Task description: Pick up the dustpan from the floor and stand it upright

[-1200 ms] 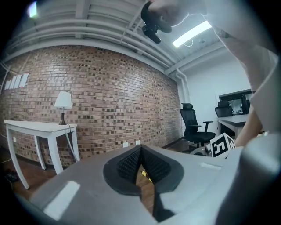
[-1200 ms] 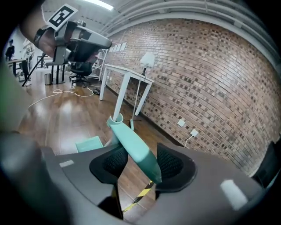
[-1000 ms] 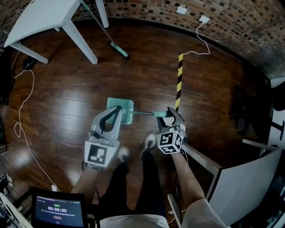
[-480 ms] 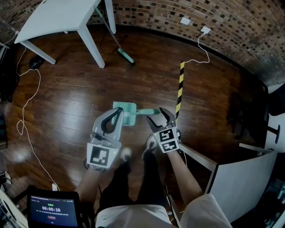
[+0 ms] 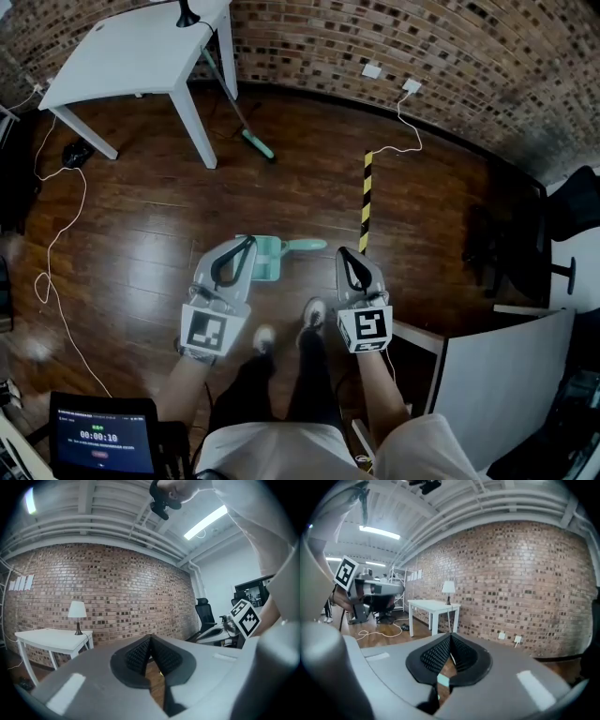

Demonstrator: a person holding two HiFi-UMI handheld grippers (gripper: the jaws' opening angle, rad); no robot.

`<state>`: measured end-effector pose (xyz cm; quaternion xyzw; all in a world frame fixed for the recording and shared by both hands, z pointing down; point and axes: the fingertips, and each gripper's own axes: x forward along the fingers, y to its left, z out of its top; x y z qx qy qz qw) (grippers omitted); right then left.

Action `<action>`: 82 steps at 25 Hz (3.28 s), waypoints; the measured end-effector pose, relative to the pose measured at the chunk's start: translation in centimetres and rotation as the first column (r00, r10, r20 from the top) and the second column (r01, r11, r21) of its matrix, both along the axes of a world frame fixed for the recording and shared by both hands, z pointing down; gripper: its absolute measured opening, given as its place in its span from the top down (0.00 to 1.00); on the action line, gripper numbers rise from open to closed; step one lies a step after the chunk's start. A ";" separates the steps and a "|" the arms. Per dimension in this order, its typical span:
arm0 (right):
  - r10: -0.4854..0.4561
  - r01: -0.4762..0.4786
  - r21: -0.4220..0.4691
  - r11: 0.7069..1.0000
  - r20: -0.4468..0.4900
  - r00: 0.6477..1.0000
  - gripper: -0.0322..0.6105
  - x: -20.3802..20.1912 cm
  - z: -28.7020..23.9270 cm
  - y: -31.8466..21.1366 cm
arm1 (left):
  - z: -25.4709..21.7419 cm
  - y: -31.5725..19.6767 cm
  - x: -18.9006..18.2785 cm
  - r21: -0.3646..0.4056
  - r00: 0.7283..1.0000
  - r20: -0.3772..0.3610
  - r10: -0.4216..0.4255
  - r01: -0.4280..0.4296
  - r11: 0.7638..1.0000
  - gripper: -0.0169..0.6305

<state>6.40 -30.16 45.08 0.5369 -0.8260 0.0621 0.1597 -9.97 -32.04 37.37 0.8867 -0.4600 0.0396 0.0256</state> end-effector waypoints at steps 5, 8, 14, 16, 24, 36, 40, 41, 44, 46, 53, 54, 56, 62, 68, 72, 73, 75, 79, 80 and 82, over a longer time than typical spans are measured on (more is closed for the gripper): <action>0.040 -0.044 0.195 0.980 0.025 0.999 0.93 -0.6 -6.9 2.0 | -2.1 0.7 -0.9 0.039 0.999 -0.039 0.015 -0.014 0.999 0.97; 0.081 -0.097 0.269 0.958 0.068 0.994 0.93 0.5 -12.4 3.1 | -5.5 1.5 -1.2 0.070 0.999 -0.052 0.000 0.004 0.998 0.97; 0.068 -0.113 0.376 0.920 0.131 0.989 0.93 1.9 -20.8 6.4 | -12.0 4.2 -0.5 0.124 0.998 -0.059 0.003 0.004 0.992 0.97; 0.087 -0.144 0.371 0.917 0.165 0.982 0.93 2.6 -22.1 7.1 | -13.3 5.1 -0.4 0.143 0.999 -0.044 -0.004 0.010 0.990 0.97; 0.129 -0.163 0.282 0.945 0.137 0.982 0.93 3.5 -23.4 9.6 | -16.7 7.3 0.8 0.241 0.999 -0.048 -0.021 0.032 0.970 0.97; 0.066 -0.079 0.271 0.959 0.058 0.996 0.93 2.9 -24.0 12.6 | -18.1 10.2 0.6 0.273 0.995 -0.101 0.011 0.017 0.962 0.97; 0.063 -0.099 0.246 0.964 0.150 0.987 0.93 1.3 -23.5 14.1 | -18.7 12.5 -0.2 0.234 0.996 -0.077 0.053 -0.034 0.972 0.97; 0.058 -0.100 0.246 0.964 0.170 0.984 0.93 0.9 -23.5 14.8 | -18.6 13.2 -0.3 0.229 0.995 -0.069 0.069 -0.051 0.972 0.97; 0.017 -0.073 0.264 0.962 0.209 0.978 0.93 -0.7 -24.0 16.9 | -18.7 15.0 -1.0 0.222 0.992 -0.075 0.097 -0.078 0.972 0.97; -0.027 -0.027 0.280 0.960 0.188 0.982 0.93 -1.7 -24.4 19.2 | -18.8 16.8 -1.5 0.220 0.990 -0.101 0.094 -0.070 0.973 0.97; -0.016 -0.042 0.290 0.956 0.195 0.981 0.93 0.0 -24.8 28.0 | -18.0 25.5 -0.6 0.235 0.994 -0.071 0.080 -0.061 0.970 0.97; -0.015 -0.044 0.287 0.957 0.199 0.980 0.93 0.6 -25.0 29.4 | -18.0 26.8 -0.1 0.242 0.995 -0.057 0.080 -0.064 0.968 0.97; -0.010 -0.047 0.283 0.958 0.199 0.980 0.93 1.8 -25.1 32.7 | -18.3 30.0 0.7 0.242 0.996 -0.057 0.072 -0.057 0.969 0.97; -0.023 -0.028 0.264 0.964 0.189 0.982 0.93 4.3 -24.9 44.4 | -19.0 41.4 1.8 0.242 0.994 -0.109 0.024 0.003 0.970 0.97; -0.013 -0.046 0.264 0.964 0.215 0.977 0.93 5.6 -25.2 53.9 | -18.5 51.7 2.1 0.206 0.988 -0.152 -0.016 0.048 0.977 0.97; 0.046 -0.111 0.283 0.953 0.229 0.972 0.93 5.3 -25.9 57.4 | -19.9 56.2 1.1 0.225 0.986 -0.163 0.027 0.011 0.974 0.97; 0.062 -0.130 0.282 0.951 0.236 0.970 0.93 5.7 -25.6 57.9 | -19.8 56.7 1.3 0.227 0.986 -0.160 0.035 0.002 0.974 0.97; 0.089 -0.159 0.272 0.949 0.251 0.964 0.93 5.9 -25.3 58.6 | -19.5 57.2 1.0 0.221 0.988 -0.146 0.045 -0.012 0.975 0.97; 0.105 -0.171 0.262 0.950 0.248 0.963 0.93 4.4 -25.3 59.3 | -19.1 57.9 -0.3 0.221 0.993 -0.100 0.058 -0.035 0.975 0.97; 0.099 -0.165 0.264 0.950 0.247 0.964 0.93 3.9 -25.3 59.3 | -19.0 58.0 -0.4 0.225 0.993 -0.095 0.066 -0.043 0.973 0.97; 0.089 -0.156 0.264 0.952 0.248 0.965 0.93 2.6 -25.3 59.1 | -19.0 58.1 -0.9 0.224 0.993 -0.094 0.074 -0.052 0.973 0.97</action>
